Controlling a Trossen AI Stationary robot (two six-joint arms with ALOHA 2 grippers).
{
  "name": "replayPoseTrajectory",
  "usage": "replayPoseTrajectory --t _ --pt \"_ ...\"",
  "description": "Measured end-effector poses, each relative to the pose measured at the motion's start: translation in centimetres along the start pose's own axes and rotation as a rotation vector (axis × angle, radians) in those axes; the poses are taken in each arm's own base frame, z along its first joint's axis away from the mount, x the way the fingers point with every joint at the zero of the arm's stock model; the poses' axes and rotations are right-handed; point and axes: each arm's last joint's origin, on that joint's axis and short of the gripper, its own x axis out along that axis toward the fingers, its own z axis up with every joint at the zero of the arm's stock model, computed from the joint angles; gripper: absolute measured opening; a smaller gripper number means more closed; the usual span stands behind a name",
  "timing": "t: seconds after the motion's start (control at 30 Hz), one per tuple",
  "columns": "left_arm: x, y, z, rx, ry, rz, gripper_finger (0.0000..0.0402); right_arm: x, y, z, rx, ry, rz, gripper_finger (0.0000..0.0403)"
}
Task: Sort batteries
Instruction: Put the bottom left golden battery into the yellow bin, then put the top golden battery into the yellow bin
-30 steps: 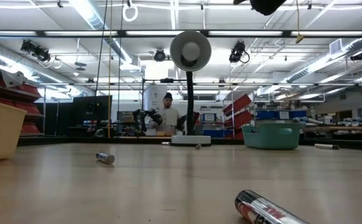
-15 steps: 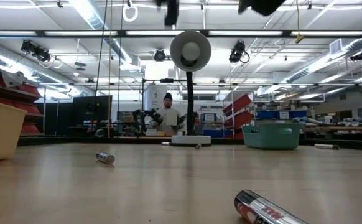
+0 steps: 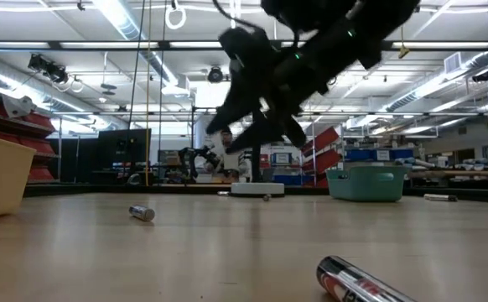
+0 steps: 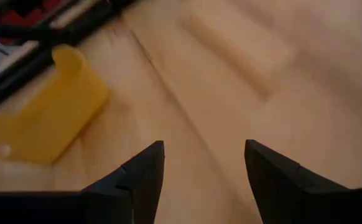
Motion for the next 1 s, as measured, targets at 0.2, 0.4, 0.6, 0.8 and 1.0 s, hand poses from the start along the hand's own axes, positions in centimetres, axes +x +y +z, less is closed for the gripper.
replayPoseTrajectory --t 0.2,0.4,0.6,0.8,1.0 --pt "-0.1 2.6 -5.8 -0.107 0.312 0.049 0.0066 -0.1 -0.9 -2.6 0.111 0.060 0.046 0.0210" --pt "1.0 4.9 -9.0 -0.157 0.521 0.161 0.0103 -0.2 -1.0 -3.3 0.111 0.092 0.074 0.0207" --pt "1.9 5.8 -11.0 -0.189 0.611 0.141 0.0122 -0.2 -0.9 -3.2 0.115 0.088 0.090 0.0206" --pt "2.1 5.5 -11.1 -0.176 0.644 0.106 0.0124 -0.2 -0.8 -3.3 0.107 0.132 0.134 0.0203" --pt "1.6 4.1 -9.3 -0.150 0.574 0.028 0.0125 -1.0 -1.7 -4.4 0.121 0.357 0.076 0.0194"
